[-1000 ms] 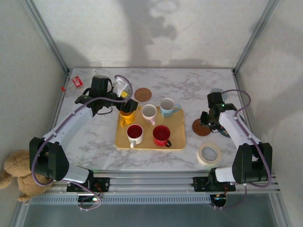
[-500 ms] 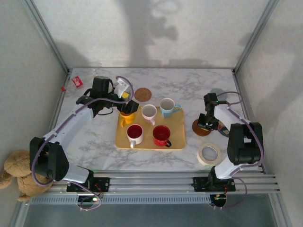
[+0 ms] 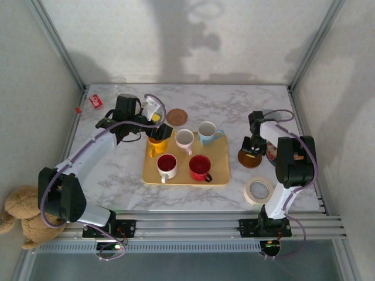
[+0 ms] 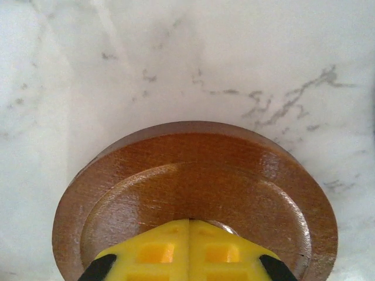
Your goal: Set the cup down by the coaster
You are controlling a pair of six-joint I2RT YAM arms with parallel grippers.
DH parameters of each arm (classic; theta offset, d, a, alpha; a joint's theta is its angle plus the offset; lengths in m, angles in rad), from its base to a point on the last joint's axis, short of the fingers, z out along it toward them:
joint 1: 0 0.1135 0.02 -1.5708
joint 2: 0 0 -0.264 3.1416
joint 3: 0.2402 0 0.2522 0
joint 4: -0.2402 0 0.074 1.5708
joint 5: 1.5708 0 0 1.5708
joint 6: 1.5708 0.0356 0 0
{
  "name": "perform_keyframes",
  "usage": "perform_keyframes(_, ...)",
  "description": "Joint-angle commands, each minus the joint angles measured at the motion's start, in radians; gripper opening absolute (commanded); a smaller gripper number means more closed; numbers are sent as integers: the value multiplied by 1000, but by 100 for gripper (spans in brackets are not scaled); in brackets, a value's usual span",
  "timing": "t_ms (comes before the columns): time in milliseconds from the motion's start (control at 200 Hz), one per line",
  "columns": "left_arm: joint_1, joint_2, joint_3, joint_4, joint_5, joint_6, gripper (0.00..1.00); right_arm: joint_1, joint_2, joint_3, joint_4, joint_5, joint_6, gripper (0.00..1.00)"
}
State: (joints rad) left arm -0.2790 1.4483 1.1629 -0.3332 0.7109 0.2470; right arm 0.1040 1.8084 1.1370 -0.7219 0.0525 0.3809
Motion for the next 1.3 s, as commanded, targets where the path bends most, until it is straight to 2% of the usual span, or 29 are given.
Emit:
perform_keyframes(0,-8,10,21,-1,-6,-18,100,-5,52,54,24,-3,-9,0)
perform_keyframes(400,-8,14,30,-9,-27,-33,100,-4,242,294,-2,-61,-45,0)
perform_keyframes(586,-8,47,81,-46,-33,-35,100,0,317,399,12,-130,-37,0)
perform_keyframes(796,-8,48,92,-8,-52,-77,100,20,414,537,3,-169,-30,0)
perform_keyframes(1292,-8,80,121,5,-117,-129,100,112,609,834,6,-350,-45,0)
